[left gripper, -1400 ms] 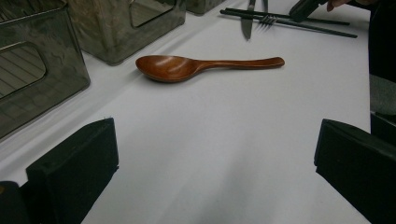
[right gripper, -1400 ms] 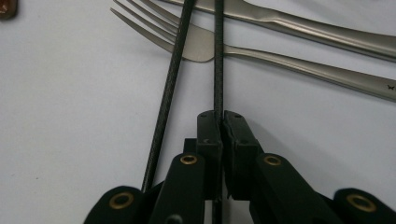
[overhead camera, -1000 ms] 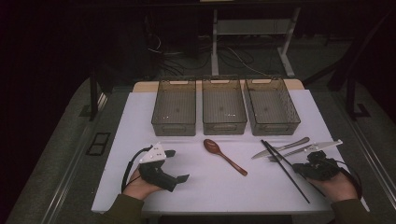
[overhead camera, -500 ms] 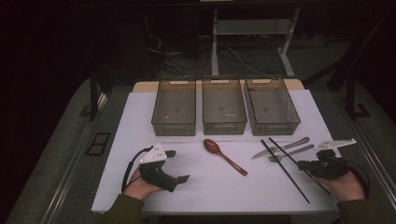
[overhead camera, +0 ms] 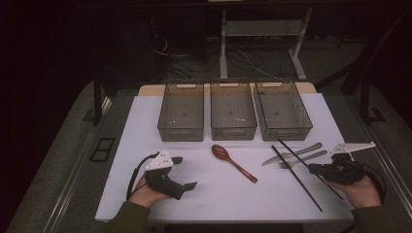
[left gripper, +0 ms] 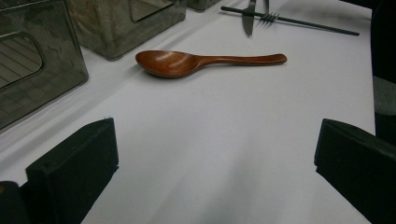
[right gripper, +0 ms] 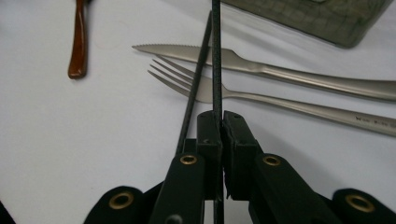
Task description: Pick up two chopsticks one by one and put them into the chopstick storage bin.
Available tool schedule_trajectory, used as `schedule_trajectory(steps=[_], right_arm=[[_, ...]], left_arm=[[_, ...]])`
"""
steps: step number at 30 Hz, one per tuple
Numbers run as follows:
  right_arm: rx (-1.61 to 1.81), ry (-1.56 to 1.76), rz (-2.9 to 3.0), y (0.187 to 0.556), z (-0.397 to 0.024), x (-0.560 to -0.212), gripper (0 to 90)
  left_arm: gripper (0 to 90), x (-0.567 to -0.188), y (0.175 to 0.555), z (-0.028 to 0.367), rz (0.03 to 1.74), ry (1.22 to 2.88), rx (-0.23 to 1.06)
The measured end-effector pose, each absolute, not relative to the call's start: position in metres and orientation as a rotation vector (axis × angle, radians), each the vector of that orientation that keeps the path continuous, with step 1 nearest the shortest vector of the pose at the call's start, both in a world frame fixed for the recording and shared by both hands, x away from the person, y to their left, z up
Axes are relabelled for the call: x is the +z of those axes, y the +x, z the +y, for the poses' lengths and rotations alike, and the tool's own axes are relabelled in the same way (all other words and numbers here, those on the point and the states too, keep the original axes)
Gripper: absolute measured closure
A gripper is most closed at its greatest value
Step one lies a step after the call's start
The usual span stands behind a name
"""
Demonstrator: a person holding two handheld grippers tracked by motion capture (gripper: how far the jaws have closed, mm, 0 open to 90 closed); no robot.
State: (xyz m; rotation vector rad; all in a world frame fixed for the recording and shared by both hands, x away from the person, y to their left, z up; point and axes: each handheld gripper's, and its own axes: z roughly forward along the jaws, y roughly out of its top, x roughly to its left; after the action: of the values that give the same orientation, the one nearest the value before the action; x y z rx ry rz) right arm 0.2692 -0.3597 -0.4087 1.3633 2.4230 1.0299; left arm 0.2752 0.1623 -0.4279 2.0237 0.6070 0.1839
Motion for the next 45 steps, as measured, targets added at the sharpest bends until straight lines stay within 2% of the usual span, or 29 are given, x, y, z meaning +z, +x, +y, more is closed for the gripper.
schedule_trajectory(steps=[27,45], right_arm=[[1.162,1.272,2.407,0.294,-0.327,-0.377,86.1],[1.192,1.223,2.422,0.314,-0.296,-0.37,86.1]], left_arm=[[0.0,-0.427,0.275,0.158,0.606,2.012,0.17],[0.0,-0.427,0.274,0.157,0.604,2.013,0.172]])
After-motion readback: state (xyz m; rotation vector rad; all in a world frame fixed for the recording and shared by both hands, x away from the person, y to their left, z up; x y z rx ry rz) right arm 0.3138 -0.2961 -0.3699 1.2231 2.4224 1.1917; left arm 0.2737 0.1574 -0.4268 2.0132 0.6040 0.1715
